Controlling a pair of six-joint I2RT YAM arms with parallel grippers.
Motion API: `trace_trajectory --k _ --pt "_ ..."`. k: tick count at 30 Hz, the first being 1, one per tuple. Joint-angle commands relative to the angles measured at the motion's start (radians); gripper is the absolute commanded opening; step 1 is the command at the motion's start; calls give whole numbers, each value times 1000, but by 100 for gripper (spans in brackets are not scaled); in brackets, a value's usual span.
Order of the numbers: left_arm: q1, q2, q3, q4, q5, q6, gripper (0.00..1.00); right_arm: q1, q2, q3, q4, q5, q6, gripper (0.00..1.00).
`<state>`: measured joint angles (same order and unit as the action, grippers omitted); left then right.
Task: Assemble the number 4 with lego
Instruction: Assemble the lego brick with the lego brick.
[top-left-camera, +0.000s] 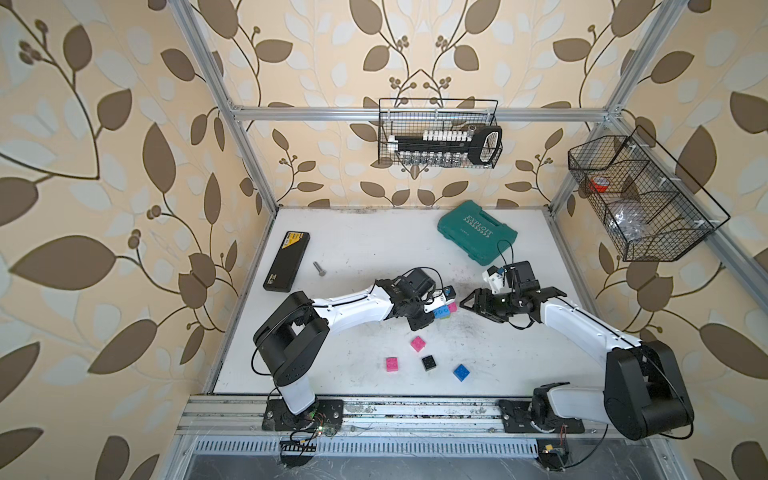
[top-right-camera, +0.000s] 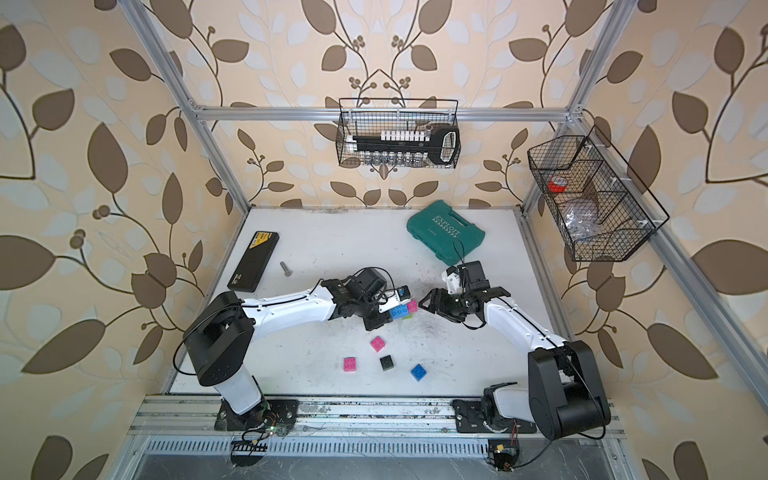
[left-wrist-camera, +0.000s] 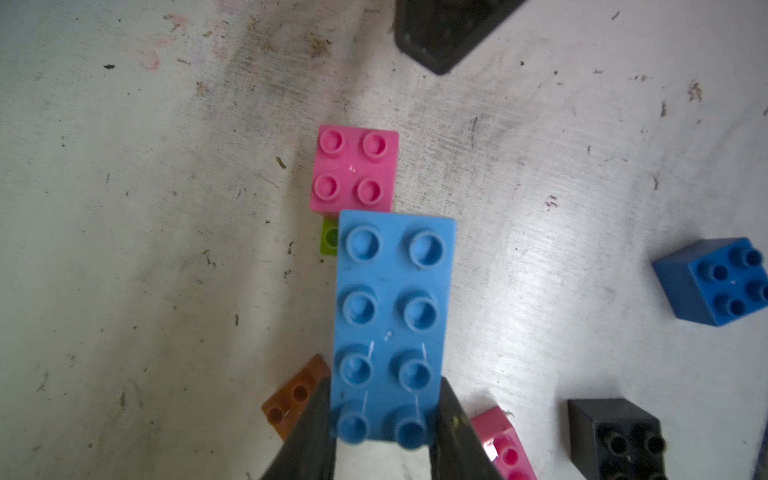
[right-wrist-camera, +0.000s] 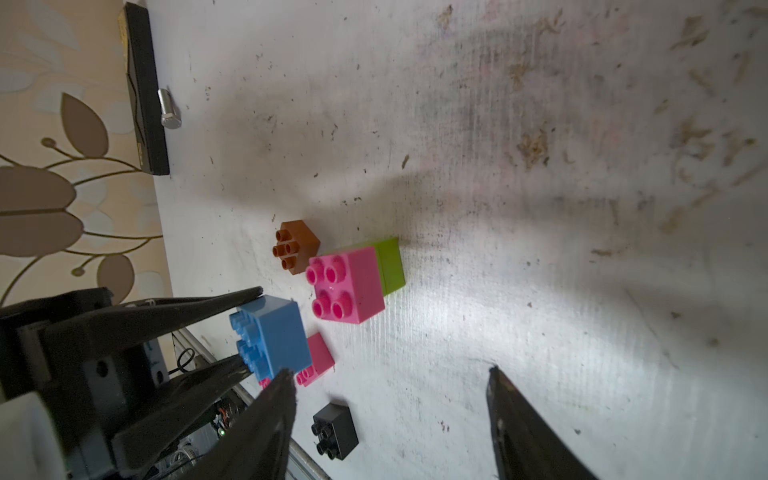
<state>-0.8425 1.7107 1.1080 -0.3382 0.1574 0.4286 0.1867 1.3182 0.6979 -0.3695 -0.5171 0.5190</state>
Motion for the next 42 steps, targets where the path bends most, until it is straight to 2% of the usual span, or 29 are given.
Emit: trace_trajectory --k 1,14,25,42 --pt "14 10 32 -8 25 20 0 -4 -20 -36 81 -31 41 70" --pt "31 36 55 -30 29 22 0 -3 -13 -70 124 -42 46 71" --pt "35 64 94 -68 43 20 0 -3 -7 -100 164 -47 58 66" --pt "34 117 155 -140 25 -14 0 -4 -4 -117 191 -59 68 66"
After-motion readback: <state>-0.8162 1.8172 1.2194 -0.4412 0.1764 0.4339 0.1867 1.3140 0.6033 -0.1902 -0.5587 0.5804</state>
